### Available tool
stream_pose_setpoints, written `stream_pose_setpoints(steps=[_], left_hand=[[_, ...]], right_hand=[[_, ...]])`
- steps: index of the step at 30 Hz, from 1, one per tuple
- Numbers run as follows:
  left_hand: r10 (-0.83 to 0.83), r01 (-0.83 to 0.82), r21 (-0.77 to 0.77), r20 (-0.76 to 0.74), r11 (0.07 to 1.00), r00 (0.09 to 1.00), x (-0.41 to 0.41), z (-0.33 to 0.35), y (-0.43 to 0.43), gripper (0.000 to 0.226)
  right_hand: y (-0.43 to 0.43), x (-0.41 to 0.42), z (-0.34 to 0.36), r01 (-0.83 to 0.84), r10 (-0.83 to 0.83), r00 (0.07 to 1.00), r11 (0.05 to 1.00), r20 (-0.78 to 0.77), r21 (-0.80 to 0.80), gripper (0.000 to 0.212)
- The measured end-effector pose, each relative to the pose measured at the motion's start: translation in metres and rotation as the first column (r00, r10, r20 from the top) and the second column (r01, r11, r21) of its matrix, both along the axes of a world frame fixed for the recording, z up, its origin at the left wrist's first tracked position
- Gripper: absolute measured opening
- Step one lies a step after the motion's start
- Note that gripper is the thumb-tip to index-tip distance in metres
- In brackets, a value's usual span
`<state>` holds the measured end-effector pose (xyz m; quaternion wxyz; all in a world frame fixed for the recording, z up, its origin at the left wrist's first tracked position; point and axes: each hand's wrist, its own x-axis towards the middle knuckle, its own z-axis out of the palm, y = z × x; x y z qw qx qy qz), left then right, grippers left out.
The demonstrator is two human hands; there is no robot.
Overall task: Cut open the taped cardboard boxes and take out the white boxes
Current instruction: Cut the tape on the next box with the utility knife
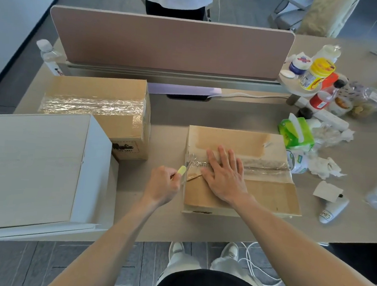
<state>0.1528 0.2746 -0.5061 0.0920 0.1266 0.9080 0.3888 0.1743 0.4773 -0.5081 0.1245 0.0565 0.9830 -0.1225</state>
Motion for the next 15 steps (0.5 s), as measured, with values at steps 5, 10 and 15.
stream_pose_setpoints(steps=[5,10,15], left_hand=[[-0.006,0.005,0.028,0.039,1.000,0.999,0.003,0.002,-0.002,0.038],[-0.013,0.009,0.058,0.076,0.998,0.997,0.011,0.003,-0.005,0.042],[-0.022,0.016,0.056,0.110,0.998,0.994,0.019,0.000,-0.009,0.055]], right_hand=[[0.000,0.000,0.001,-0.006,0.006,1.000,1.000,0.013,0.001,0.063],[0.000,0.000,0.001,-0.006,0.006,1.000,1.000,0.008,0.004,0.063],[0.001,0.000,0.001,-0.010,0.010,1.000,1.000,0.014,0.001,0.063]])
